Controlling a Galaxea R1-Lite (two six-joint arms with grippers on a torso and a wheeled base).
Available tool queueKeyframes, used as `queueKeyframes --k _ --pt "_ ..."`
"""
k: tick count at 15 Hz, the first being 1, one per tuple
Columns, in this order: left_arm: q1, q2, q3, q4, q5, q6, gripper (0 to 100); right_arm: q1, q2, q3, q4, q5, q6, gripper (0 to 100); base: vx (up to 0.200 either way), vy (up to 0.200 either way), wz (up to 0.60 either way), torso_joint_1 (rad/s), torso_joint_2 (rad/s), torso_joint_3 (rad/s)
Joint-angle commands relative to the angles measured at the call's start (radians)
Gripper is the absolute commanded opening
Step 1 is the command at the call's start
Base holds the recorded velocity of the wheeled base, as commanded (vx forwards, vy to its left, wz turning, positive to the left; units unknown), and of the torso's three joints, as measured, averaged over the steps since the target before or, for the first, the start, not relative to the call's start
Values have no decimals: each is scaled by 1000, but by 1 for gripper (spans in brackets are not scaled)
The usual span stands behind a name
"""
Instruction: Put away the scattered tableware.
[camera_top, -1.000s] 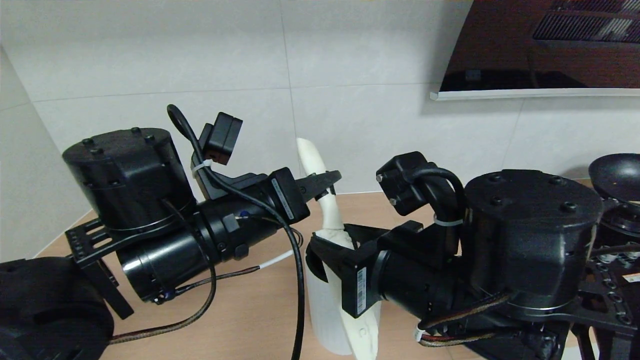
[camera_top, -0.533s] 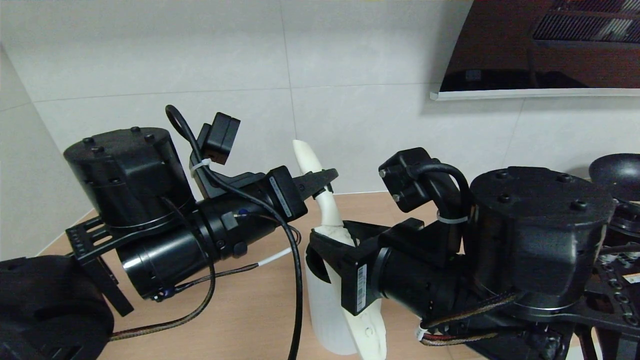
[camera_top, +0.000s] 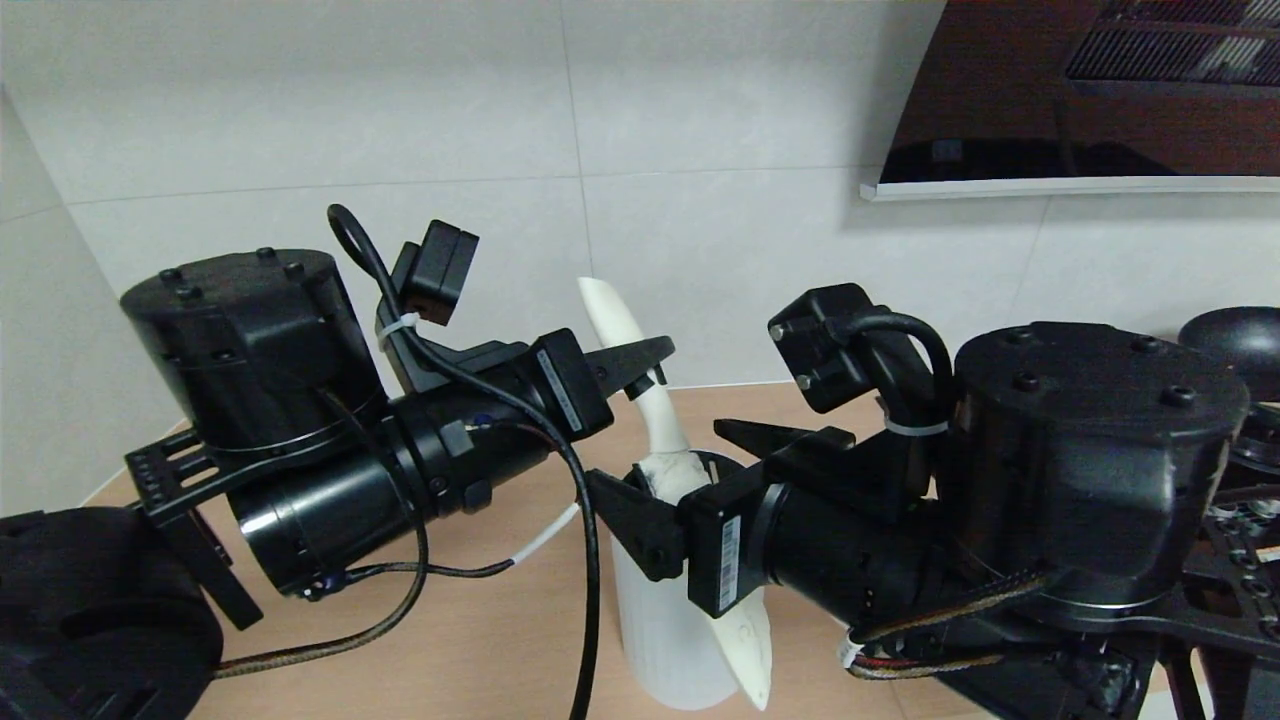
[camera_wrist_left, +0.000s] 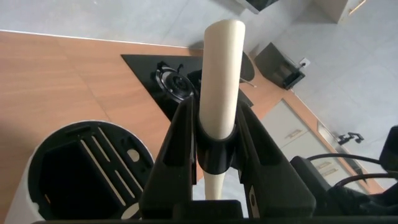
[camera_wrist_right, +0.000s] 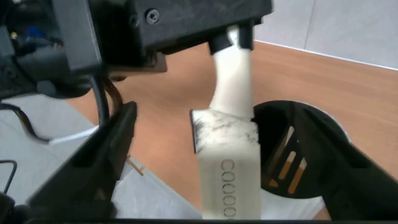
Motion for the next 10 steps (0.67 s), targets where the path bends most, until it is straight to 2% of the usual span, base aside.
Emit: queueKeyframes --k 1,3,4,6,7,8,10 --pt "2 -20 -4 1 1 1 0 -6 -23 6 1 -1 -1 100 0 0 0 0 0 0" --pt "8 -50 -24 27 8 4 0 -34 -75 25 8 2 -5 100 0 0 0 0 0 0" --pt "26 -101 -91 135 39 13 0 -72 -133 36 22 10 -8 100 0 0 0 0 0 0" --pt "29 -138 -245 354 142 35 0 -129 -216 39 77 15 -13 100 0 0 0 0 0 0" --pt "29 -138 -299 420 172 56 0 -147 -241 39 106 22 -11 100 0 0 0 0 0 0" --pt "31 -130 -392 518 232 105 0 -190 -279 45 151 44 -11 100 0 0 0 0 0 0" --pt "6 -121 -480 587 343 194 0 -247 -308 49 163 56 -11 100 0 0 0 0 0 0"
